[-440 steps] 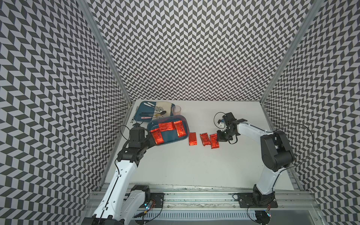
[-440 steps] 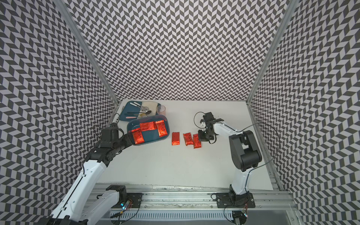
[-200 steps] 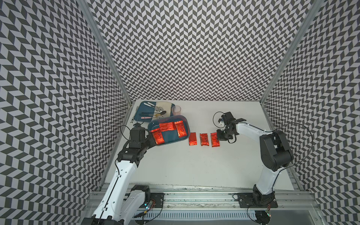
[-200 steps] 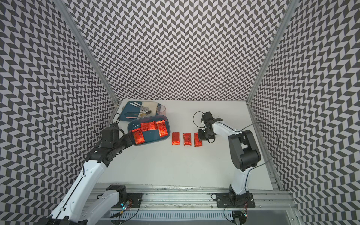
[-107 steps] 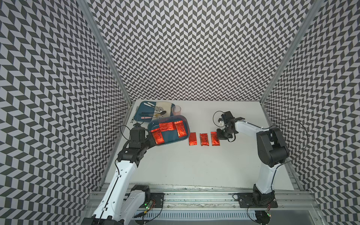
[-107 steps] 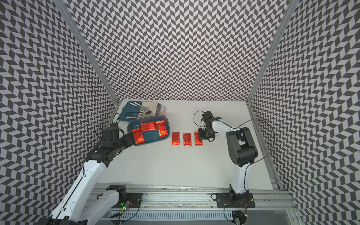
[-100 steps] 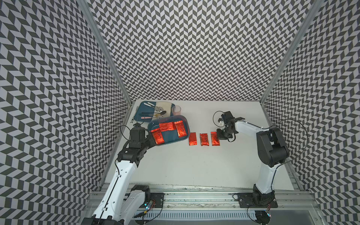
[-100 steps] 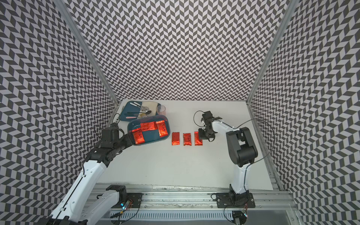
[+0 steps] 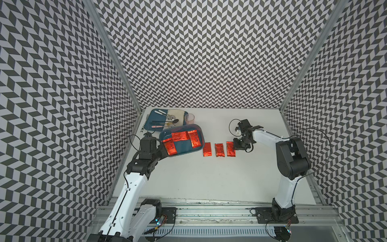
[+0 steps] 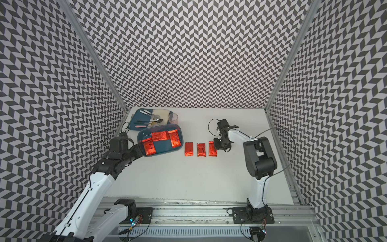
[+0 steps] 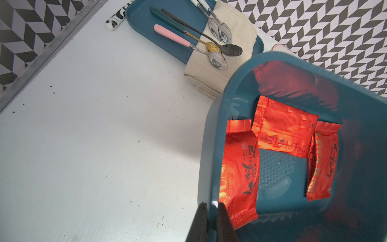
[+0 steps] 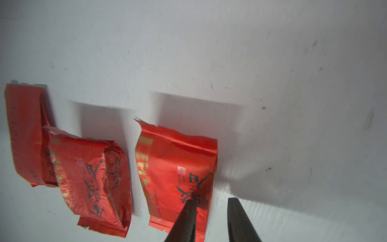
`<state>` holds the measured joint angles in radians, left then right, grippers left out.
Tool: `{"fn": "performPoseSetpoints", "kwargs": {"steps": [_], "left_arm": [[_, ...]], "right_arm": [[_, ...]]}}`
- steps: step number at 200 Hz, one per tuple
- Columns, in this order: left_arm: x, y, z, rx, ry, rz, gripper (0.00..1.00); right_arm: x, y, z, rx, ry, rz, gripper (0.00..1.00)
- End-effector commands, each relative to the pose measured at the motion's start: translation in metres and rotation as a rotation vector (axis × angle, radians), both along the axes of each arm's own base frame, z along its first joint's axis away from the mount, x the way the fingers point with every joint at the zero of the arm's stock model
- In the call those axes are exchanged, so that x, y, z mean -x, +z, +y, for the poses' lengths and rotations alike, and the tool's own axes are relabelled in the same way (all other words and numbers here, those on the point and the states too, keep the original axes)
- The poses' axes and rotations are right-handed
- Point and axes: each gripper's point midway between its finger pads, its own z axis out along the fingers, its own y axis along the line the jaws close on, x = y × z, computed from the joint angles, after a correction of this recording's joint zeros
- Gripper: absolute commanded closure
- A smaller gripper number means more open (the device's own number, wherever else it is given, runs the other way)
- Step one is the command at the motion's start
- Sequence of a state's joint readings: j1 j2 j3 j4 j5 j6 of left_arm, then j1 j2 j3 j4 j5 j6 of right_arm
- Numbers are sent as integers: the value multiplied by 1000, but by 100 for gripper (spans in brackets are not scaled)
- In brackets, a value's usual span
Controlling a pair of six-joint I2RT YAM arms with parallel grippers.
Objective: Take the tea bags out of the storage box
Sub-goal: Place the tea bag at the center of the board, then pick up the tea bag from the storage box.
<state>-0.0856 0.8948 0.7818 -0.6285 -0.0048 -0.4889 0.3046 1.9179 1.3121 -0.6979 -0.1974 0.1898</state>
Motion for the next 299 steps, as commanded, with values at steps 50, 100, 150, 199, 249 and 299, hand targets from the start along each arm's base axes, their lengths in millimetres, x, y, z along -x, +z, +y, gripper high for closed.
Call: {"fn": "performPoseSetpoints", "kwargs": {"steps": [50, 100, 150, 199, 249, 299], "left_arm": [[-8, 12, -4, 10, -9, -58, 100], [-7, 14, -4, 11, -10, -63, 100], [-6, 15, -7, 12, -23, -70, 100], [-5, 16, -11, 8, -29, -72, 100], [-4, 17, -12, 8, -32, -74, 100], [-4, 16, -14, 9, -41, -72, 100]], "right_arm": [[-13, 162, 78, -329, 131, -337, 69], [59, 244, 234, -742, 463, -420, 69], [85, 215, 333, -808, 565, -325, 70], [75, 173, 364, -757, 522, -286, 64], [70, 141, 369, -712, 499, -241, 61], [66, 127, 378, -707, 498, -231, 60]]}}
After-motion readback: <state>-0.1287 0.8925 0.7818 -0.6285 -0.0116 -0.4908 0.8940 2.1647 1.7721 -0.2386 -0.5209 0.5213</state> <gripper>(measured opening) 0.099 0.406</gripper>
